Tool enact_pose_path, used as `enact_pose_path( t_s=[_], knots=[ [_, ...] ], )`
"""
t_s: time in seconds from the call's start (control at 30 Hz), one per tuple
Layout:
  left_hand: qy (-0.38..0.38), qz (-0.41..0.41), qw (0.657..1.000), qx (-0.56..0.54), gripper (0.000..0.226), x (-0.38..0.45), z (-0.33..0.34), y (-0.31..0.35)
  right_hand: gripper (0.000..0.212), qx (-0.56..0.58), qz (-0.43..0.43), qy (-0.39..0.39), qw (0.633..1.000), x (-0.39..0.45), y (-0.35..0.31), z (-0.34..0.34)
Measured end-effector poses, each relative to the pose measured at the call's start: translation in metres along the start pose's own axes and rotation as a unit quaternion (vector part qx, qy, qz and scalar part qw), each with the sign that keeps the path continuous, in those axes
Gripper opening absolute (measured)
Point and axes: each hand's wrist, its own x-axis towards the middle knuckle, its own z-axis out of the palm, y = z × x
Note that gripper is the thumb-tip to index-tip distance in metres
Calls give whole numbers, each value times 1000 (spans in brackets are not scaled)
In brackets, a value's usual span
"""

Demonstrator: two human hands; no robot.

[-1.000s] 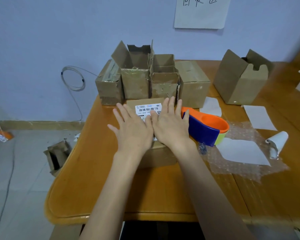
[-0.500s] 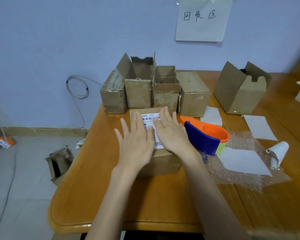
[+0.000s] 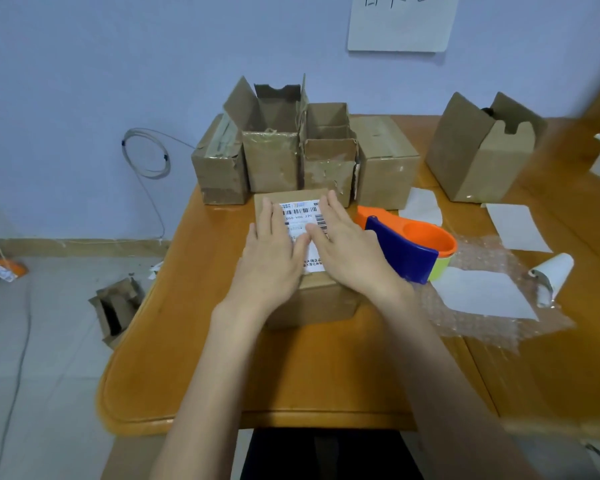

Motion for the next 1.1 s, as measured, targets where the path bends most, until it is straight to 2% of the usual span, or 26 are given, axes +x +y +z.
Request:
enact_pose_path(
  t_s=[0.07,0.13,0.2,0.23,0.3,0.37,0.43,0.5,0.63,0.87,1.1],
  knots=[
    [-20,28,998,-47,75,-1,-6,-6,61,23,-3,-9,1000,0,2,-4],
    [-66,37,985,-153,93,-9,-16,-13,67,114,4,-42,993,-3,13,-7],
    [-85,-19,953,-289,118,-24,-26,-18,80,245,36,-56,967,-12,24,-11],
    [-72,-57,937,-337,123,-31,-29,-16,82,296,61,-34,953,-17,27,-12],
    [-31,-129,903,-408,111,-40,-21,-11,77,343,124,8,931,-27,27,-12],
    [3,-176,866,-468,90,-41,-5,-7,75,301,154,6,941,-33,22,-7],
    [41,-187,845,-499,68,-41,10,-4,63,267,147,3,952,-37,15,-1],
    [90,-191,827,-522,56,-42,21,-2,52,255,144,19,956,-40,9,2],
    [134,-184,808,-544,46,-46,25,4,56,228,166,15,959,-43,6,4],
    [159,-153,807,-547,32,-51,9,17,55,250,140,35,957,-48,2,-4],
    [174,-87,828,-527,29,-34,-15,66,55,275,135,127,944,-47,7,-59]
  ],
)
